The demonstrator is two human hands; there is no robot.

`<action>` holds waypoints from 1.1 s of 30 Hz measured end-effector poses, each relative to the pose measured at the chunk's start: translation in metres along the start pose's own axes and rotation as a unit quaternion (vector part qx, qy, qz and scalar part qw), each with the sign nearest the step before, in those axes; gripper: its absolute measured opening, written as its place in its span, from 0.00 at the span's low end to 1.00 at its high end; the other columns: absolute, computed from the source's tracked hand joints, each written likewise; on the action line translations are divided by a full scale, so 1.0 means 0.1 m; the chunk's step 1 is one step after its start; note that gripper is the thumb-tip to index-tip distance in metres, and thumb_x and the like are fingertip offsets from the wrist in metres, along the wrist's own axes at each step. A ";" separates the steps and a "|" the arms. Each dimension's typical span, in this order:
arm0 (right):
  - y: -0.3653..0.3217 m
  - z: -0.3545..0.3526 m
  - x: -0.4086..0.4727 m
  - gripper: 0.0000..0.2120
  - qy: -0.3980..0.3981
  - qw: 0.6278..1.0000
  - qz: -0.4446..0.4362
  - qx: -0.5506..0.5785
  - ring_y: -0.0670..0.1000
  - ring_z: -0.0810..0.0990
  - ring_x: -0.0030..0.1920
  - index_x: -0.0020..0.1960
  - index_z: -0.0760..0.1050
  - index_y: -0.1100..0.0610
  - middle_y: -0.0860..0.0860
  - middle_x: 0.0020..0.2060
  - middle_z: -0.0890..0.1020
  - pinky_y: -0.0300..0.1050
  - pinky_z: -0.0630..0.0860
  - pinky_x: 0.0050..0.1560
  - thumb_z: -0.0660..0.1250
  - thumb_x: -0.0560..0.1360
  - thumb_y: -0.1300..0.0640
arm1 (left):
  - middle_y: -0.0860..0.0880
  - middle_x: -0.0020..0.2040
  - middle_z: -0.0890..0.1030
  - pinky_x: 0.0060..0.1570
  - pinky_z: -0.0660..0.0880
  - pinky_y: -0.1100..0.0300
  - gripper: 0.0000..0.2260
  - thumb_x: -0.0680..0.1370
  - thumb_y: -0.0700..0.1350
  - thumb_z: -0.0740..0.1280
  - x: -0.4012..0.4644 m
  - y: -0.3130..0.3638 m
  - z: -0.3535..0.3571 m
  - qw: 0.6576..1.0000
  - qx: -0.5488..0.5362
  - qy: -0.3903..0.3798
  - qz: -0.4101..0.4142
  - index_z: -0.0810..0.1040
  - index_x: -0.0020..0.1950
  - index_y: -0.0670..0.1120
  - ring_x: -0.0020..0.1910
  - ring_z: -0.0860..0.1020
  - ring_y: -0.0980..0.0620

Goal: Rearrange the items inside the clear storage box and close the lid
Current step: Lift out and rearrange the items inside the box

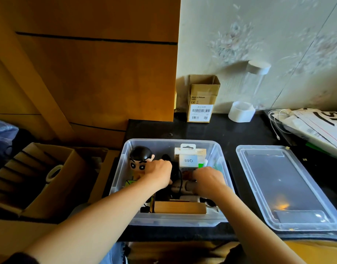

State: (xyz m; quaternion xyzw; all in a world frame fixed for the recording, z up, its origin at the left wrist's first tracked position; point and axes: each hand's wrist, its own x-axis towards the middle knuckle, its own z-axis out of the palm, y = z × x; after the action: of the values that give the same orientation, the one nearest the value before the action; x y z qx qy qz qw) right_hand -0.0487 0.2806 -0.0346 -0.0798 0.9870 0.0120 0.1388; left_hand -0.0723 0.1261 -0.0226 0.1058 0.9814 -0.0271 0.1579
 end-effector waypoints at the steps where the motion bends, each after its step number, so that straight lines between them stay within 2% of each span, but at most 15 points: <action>1: -0.02 0.00 0.01 0.11 -0.008 1.000 -0.011 -0.023 0.52 0.79 0.49 0.57 0.76 0.56 0.53 0.50 0.80 0.42 0.75 0.48 0.63 0.77 0.54 | 0.44 0.54 0.79 0.46 0.66 0.55 0.18 0.74 0.53 0.70 0.02 0.00 0.02 1.000 -0.006 0.001 0.000 0.75 0.58 0.42 0.54 0.77 0.45; 4: -0.04 -0.03 0.06 0.11 -0.032 0.994 -0.045 -0.096 0.55 0.76 0.55 0.57 0.75 0.57 0.54 0.52 0.79 0.45 0.70 0.56 0.63 0.77 0.56 | 0.45 0.50 0.80 0.44 0.67 0.55 0.15 0.74 0.51 0.71 0.04 0.00 0.03 1.000 -0.021 0.016 0.006 0.77 0.55 0.43 0.50 0.78 0.45; 6: -0.03 -0.05 0.08 0.11 -0.043 0.991 -0.055 -0.111 0.54 0.76 0.54 0.57 0.75 0.56 0.54 0.52 0.79 0.47 0.69 0.59 0.63 0.76 0.55 | 0.46 0.48 0.80 0.45 0.67 0.54 0.13 0.74 0.50 0.71 0.03 0.01 0.04 0.999 -0.022 0.033 0.010 0.77 0.52 0.44 0.49 0.78 0.45; 9: 0.03 -0.08 0.11 0.11 -0.054 0.995 -0.062 -0.064 0.53 0.76 0.46 0.54 0.76 0.56 0.53 0.50 0.81 0.45 0.71 0.53 0.64 0.75 0.53 | 0.46 0.48 0.81 0.61 0.64 0.48 0.08 0.75 0.49 0.69 0.01 0.01 0.07 0.999 -0.022 0.042 0.020 0.77 0.48 0.46 0.52 0.78 0.44; 11: 0.09 -0.08 0.10 0.15 -0.058 0.997 -0.059 -0.010 0.53 0.77 0.46 0.56 0.77 0.56 0.53 0.49 0.81 0.43 0.74 0.51 0.66 0.74 0.50 | 0.47 0.45 0.81 0.63 0.63 0.48 0.05 0.76 0.48 0.68 -0.03 -0.01 0.05 0.998 -0.037 0.037 0.025 0.76 0.44 0.47 0.52 0.78 0.45; 13: 0.13 -0.07 0.08 0.18 -0.040 0.997 -0.052 0.033 0.53 0.79 0.46 0.57 0.77 0.56 0.53 0.48 0.82 0.43 0.76 0.49 0.67 0.72 0.47 | 0.49 0.41 0.79 0.58 0.68 0.51 0.06 0.75 0.48 0.68 -0.07 -0.04 0.01 0.996 -0.078 0.032 0.029 0.75 0.41 0.47 0.48 0.78 0.47; 16: 0.14 -0.05 0.05 0.19 0.005 0.996 -0.037 0.086 0.51 0.81 0.43 0.55 0.78 0.57 0.53 0.47 0.83 0.41 0.78 0.44 0.67 0.72 0.44 | 0.50 0.41 0.80 0.50 0.71 0.54 0.06 0.75 0.49 0.69 -0.14 -0.05 -0.05 0.986 -0.152 0.037 0.050 0.79 0.42 0.48 0.44 0.78 0.49; 18: 0.13 -0.04 0.05 0.20 0.032 0.993 -0.017 0.115 0.50 0.81 0.42 0.54 0.79 0.57 0.53 0.47 0.83 0.41 0.80 0.43 0.67 0.72 0.43 | 0.52 0.42 0.81 0.49 0.70 0.55 0.05 0.75 0.50 0.68 -0.18 -0.02 -0.06 0.981 -0.175 0.046 0.074 0.80 0.44 0.50 0.44 0.78 0.51; 20: 0.11 -0.06 0.04 0.21 0.055 0.993 0.010 0.109 0.49 0.80 0.38 0.54 0.79 0.56 0.52 0.44 0.82 0.39 0.79 0.40 0.66 0.71 0.40 | 0.54 0.41 0.78 0.41 0.70 0.60 0.04 0.75 0.50 0.68 -0.20 0.01 -0.05 0.977 -0.182 0.061 0.097 0.79 0.45 0.51 0.42 0.77 0.54; 22: 0.07 -0.06 0.02 0.22 0.079 0.991 0.041 0.096 0.46 0.77 0.34 0.52 0.78 0.56 0.50 0.41 0.80 0.36 0.75 0.33 0.66 0.71 0.38 | 0.56 0.38 0.75 0.34 0.65 0.65 0.02 0.75 0.49 0.68 -0.21 0.04 -0.04 0.974 -0.184 0.075 0.108 0.78 0.46 0.52 0.39 0.74 0.56; 24: 0.00 -0.06 0.00 0.23 0.114 0.988 0.069 0.079 0.45 0.73 0.29 0.50 0.78 0.55 0.48 0.36 0.77 0.34 0.68 0.30 0.63 0.72 0.36 | 0.57 0.37 0.73 0.34 0.65 0.66 0.03 0.76 0.49 0.68 -0.21 0.08 -0.02 0.974 -0.183 0.077 0.110 0.75 0.44 0.53 0.39 0.73 0.56; 26: -0.06 -0.06 -0.02 0.27 0.138 0.986 0.085 0.041 0.45 0.73 0.31 0.48 0.78 0.55 0.48 0.33 0.75 0.35 0.68 0.34 0.60 0.71 0.31 | 0.54 0.39 0.76 0.37 0.70 0.64 0.03 0.76 0.49 0.68 -0.21 0.13 0.00 0.976 -0.178 0.072 0.104 0.75 0.44 0.52 0.40 0.75 0.54; 28: -0.10 -0.07 -0.03 0.31 0.139 0.986 0.090 0.007 0.46 0.73 0.35 0.48 0.78 0.55 0.49 0.35 0.75 0.38 0.68 0.40 0.56 0.70 0.28 | 0.50 0.43 0.79 0.39 0.73 0.61 0.04 0.76 0.49 0.68 -0.21 0.17 0.00 0.979 -0.166 0.080 0.087 0.77 0.46 0.50 0.41 0.77 0.52; 30: -0.11 -0.09 -0.04 0.31 0.129 0.988 0.086 0.000 0.46 0.73 0.36 0.50 0.78 0.55 0.50 0.38 0.78 0.38 0.68 0.41 0.56 0.70 0.29 | 0.48 0.44 0.81 0.39 0.73 0.61 0.06 0.76 0.50 0.68 -0.19 0.21 0.00 0.981 -0.148 0.102 0.069 0.77 0.47 0.48 0.41 0.78 0.51; 33: -0.05 -0.16 -0.08 0.27 0.103 0.990 0.065 0.068 0.46 0.76 0.36 0.50 0.79 0.57 0.50 0.42 0.82 0.36 0.70 0.38 0.61 0.72 0.33 | 0.47 0.45 0.80 0.36 0.69 0.60 0.09 0.76 0.52 0.68 -0.17 0.23 0.00 0.984 -0.110 0.130 0.057 0.76 0.49 0.47 0.40 0.76 0.50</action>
State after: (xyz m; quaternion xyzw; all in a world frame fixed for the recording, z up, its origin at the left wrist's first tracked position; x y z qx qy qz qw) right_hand -0.0447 0.2759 -0.0168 -0.0068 0.9976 -0.0549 0.0408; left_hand -0.0513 0.1450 -0.0181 0.1462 0.9829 0.1038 0.0410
